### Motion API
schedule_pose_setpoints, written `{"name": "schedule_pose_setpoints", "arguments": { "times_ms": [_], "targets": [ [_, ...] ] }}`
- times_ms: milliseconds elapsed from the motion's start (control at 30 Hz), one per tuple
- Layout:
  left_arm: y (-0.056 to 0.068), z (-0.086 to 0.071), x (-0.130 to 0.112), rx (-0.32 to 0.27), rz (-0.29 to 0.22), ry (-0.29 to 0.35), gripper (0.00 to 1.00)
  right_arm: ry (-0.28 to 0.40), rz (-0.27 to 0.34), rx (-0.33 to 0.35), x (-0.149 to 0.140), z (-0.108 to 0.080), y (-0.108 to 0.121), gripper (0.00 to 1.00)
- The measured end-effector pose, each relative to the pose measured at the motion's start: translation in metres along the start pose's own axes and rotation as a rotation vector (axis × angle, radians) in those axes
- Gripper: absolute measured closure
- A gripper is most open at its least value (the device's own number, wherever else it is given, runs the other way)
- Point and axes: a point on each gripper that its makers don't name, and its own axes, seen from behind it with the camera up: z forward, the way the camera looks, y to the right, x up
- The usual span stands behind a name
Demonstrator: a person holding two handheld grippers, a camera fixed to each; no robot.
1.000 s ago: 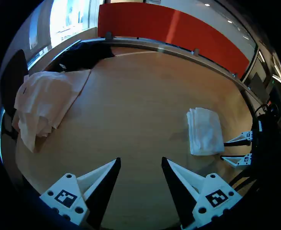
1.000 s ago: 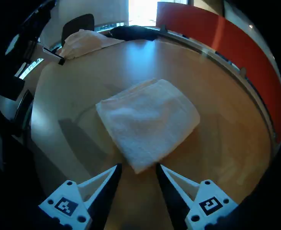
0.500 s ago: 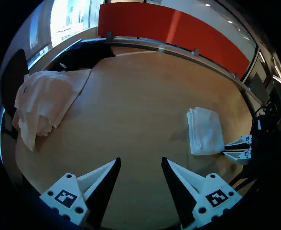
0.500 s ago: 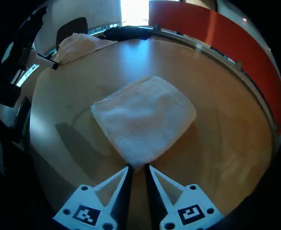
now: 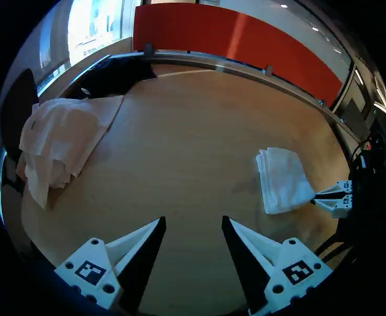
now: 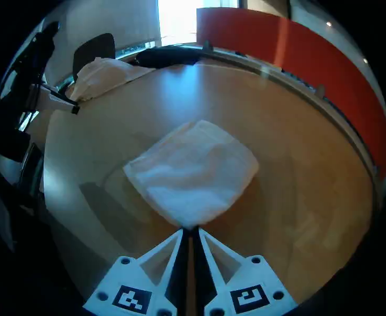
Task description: Fold towel
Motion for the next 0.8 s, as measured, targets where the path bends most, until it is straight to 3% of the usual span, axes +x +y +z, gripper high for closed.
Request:
{"name": "schedule_pose_setpoints", "arguments": {
  "times_ms": [500, 800],
  "targets": [
    [0.013, 0.002, 0.013, -0.021, 0.022, 0.022, 0.22, 0.191, -0.023, -0.043, 0.101, -0.059, 0.030, 0.95],
    [0.023, 0.002, 0.021, -0.034, 0.037, 0.035, 0.22, 0.239, -0.015, -0.079, 0.117, -0.093, 0.059, 0.95]
  ]
}}
